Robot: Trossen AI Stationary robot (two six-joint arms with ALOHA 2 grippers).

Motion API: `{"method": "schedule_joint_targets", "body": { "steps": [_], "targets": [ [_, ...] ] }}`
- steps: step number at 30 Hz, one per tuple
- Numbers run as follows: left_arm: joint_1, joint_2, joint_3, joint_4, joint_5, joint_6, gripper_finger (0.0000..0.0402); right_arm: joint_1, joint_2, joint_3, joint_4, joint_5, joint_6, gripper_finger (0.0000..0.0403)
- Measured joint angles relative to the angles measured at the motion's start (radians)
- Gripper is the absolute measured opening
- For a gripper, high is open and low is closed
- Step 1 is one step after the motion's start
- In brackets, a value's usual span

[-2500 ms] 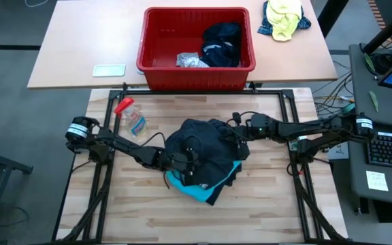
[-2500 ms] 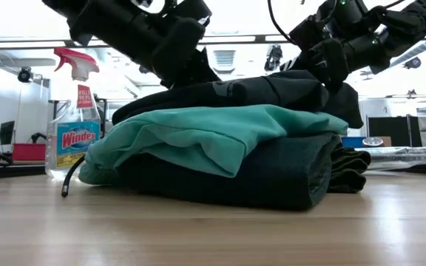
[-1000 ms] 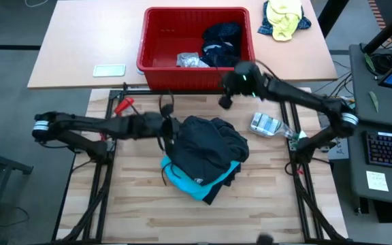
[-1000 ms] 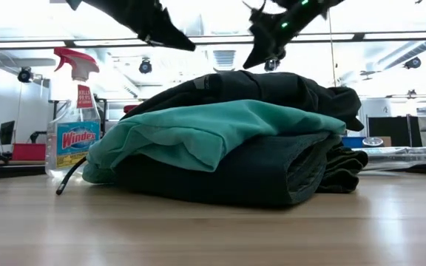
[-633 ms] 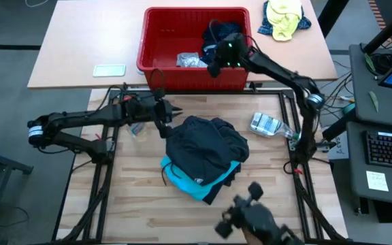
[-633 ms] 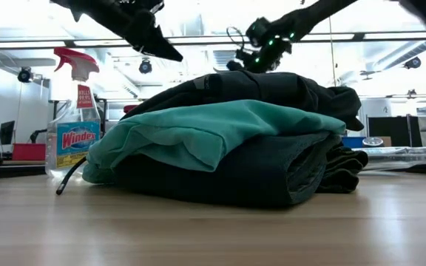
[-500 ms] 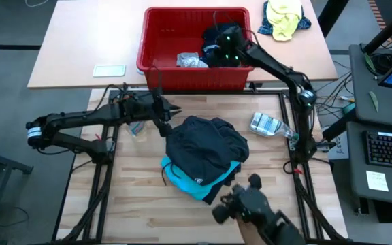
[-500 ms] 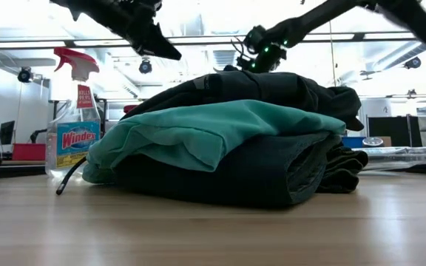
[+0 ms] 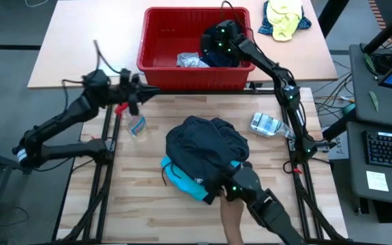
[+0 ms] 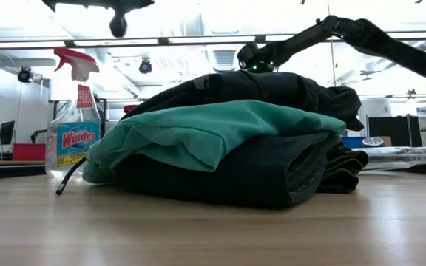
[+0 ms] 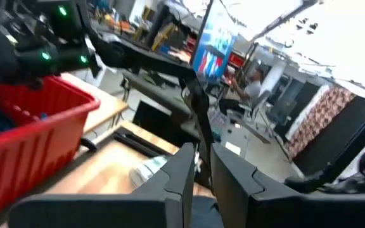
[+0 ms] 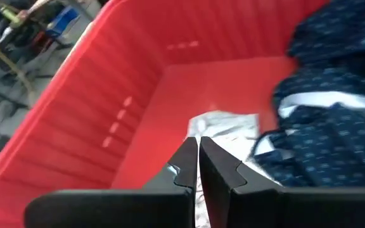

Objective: Fold Laundry from Bin
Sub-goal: Fold the blue polo shirt

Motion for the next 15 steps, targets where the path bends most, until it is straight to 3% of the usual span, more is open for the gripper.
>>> {"method": "schedule_joint_targets", "body": {
  "steps": [6, 15],
  "targets": [
    [0.028, -0.099, 0.000, -0.097, -0.008, 0.023, 0.0038, -0.039, 0.003, -0.010, -0.090, 0.075, -0.023, 0.0009],
    [0.030, -0.117, 0.000, -0.140, -0.033, 0.032, 0.0038, -0.084, 0.004, -0.091, -0.115, 0.198, -0.128, 0.0009]
  ]
}}
